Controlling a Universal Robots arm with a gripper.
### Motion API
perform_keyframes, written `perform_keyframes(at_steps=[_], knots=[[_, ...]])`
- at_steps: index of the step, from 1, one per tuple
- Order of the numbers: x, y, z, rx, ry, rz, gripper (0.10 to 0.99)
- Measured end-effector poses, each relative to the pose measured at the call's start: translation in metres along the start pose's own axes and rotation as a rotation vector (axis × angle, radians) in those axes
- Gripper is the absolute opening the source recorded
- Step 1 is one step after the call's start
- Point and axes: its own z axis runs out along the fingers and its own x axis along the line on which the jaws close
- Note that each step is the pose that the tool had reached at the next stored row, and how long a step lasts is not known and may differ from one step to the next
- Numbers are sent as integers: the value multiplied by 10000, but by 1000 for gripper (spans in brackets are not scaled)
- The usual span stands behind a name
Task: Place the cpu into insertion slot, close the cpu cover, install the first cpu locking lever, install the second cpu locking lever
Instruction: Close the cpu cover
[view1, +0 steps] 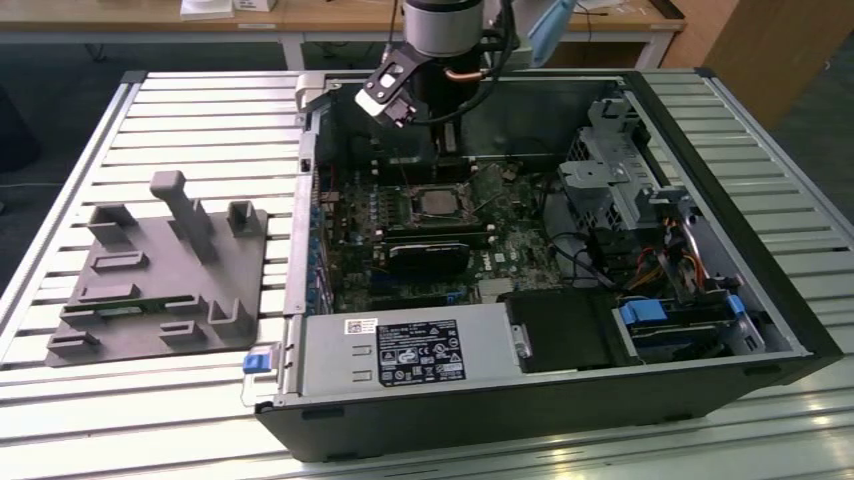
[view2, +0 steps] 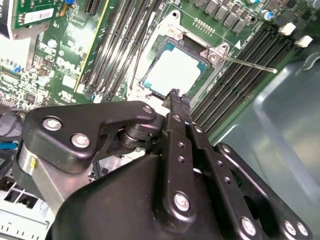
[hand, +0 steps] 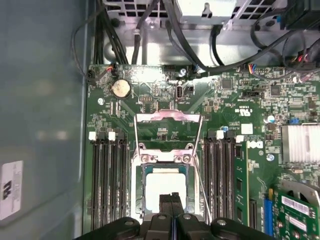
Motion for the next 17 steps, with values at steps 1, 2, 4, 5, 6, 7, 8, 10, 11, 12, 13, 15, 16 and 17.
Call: perform_keyframes(at_steps=[1,2,4,5,6,7,8,10,11,12,13,15,16,17], knots=[[-3,1,-5,4,9,-1,106],[-16,1,-5,4,21,0,106],[-59,2,-5,7,36,3,106],[-80,2,-4,8,51,5,106],[-99,2,-4,8,75,7,106],[-112,2,-4,20,120,11,106],[-118,7,-4,69,164,14,106],[-119,36,-1,254,226,18,106],[-119,54,0,361,248,20,106],[-119,76,2,478,257,21,106],[-118,95,4,567,262,22,106],[-119,115,-1,668,271,18,106],[-119,119,-15,687,274,17,106],[-118,122,-43,697,279,16,106]])
